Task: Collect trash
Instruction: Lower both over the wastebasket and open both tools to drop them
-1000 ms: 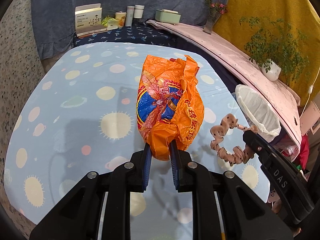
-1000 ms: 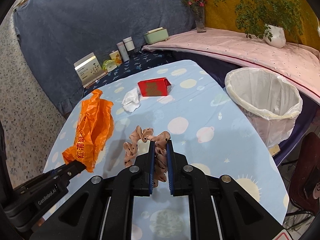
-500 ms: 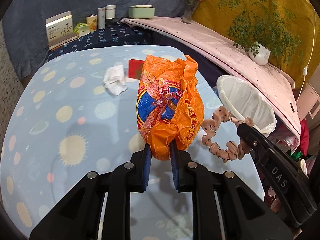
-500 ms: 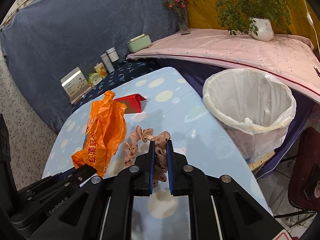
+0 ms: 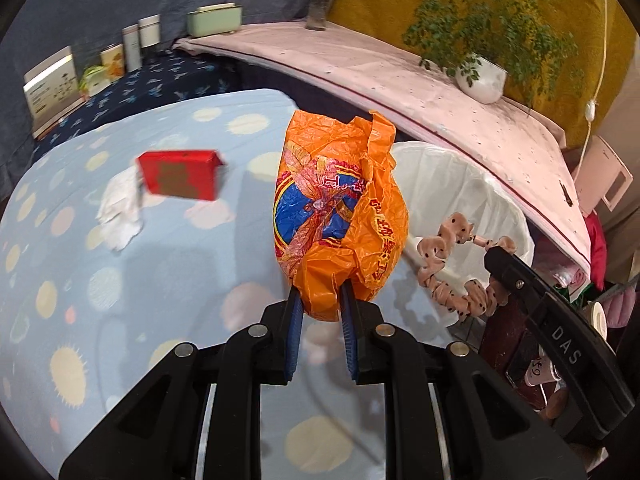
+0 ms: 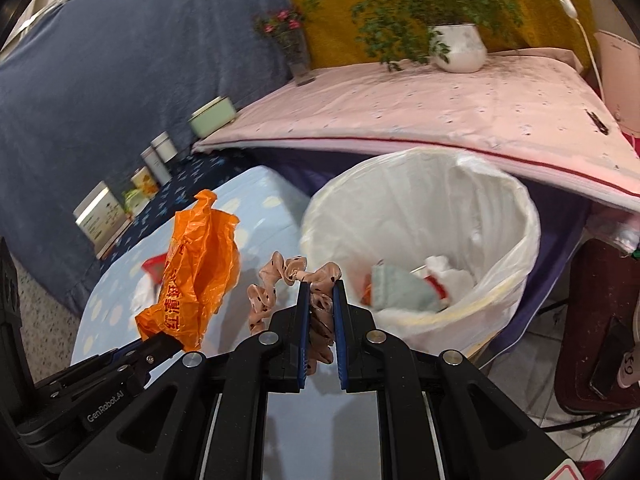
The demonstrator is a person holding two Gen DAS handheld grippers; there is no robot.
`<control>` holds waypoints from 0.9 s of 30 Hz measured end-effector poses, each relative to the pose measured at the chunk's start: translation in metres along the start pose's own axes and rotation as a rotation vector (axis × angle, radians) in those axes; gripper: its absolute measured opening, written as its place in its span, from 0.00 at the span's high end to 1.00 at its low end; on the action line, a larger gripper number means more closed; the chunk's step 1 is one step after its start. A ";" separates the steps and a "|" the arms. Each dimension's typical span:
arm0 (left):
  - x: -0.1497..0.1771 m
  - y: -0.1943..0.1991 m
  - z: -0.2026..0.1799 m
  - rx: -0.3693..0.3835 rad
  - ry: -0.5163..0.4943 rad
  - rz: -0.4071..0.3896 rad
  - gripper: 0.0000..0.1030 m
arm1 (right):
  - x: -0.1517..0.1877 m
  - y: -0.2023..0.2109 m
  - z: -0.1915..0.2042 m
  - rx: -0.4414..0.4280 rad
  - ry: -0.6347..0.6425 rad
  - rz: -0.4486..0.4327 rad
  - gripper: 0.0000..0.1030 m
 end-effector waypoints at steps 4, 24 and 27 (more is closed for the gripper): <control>-0.017 -0.020 -0.027 0.032 -0.047 0.017 0.83 | -0.018 -0.003 -0.028 0.041 -0.034 -0.018 0.89; -0.058 -0.081 -0.093 0.099 -0.106 0.051 0.59 | -0.058 -0.033 -0.093 0.149 -0.105 -0.034 0.70; -0.056 -0.084 -0.088 0.092 -0.096 0.056 0.59 | -0.059 -0.034 -0.094 0.153 -0.104 -0.037 0.67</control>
Point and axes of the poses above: each gripper's, at about its wrist camera, not at the fingertips, and y roughly against the way its jaws point, z to its left, x to its underside, the point moved 9 cm from there along -y, roughly the way its jaws point, and after that the axes turned 6 degrees about z, right-handed, at the moved point
